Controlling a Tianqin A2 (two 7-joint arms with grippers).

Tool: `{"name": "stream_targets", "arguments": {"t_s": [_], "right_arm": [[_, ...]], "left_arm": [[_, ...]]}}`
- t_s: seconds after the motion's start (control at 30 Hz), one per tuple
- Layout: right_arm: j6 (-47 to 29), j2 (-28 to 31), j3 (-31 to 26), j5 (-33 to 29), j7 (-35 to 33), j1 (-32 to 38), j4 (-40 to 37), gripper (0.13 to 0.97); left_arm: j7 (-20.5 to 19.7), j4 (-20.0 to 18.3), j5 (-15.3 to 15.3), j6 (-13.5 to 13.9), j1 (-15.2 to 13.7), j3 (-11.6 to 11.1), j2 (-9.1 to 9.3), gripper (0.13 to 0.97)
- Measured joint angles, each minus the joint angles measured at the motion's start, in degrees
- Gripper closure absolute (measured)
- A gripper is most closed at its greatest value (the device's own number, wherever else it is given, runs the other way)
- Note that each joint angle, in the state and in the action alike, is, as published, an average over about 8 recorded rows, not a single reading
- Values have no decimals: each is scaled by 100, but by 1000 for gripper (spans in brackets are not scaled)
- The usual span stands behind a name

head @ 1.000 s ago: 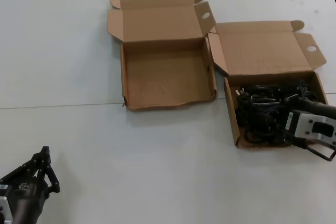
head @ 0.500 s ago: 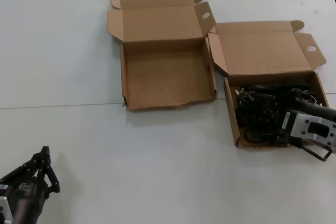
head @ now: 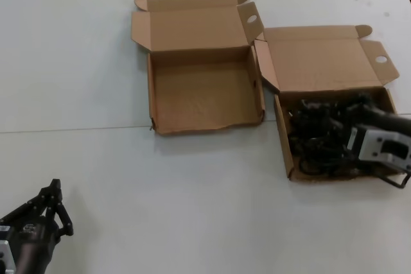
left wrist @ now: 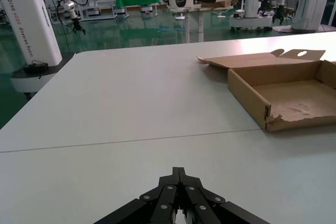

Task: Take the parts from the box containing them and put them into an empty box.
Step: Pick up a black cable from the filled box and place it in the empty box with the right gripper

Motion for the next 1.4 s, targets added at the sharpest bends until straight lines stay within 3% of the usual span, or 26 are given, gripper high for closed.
{"name": "stream_targets", "arguments": {"t_s": [0.27,0.47,1.13,1.4], "right_arm": [[-893,-590,553,-233,0,219,1049,934],[-1081,-944,640,-21,0,494,1276,934],[727,-562,-925,2024,0,1265,-1379,934],[1115,-386,-1478,2864,0,1499,-2000,934]], "left_arm": [[0,0,0,0,0,0,0,941],[0,0,0,0,0,0,0,941],[0,0,0,0,0,0,0,941],[0,0,0,0,0,0,0,941]]}}
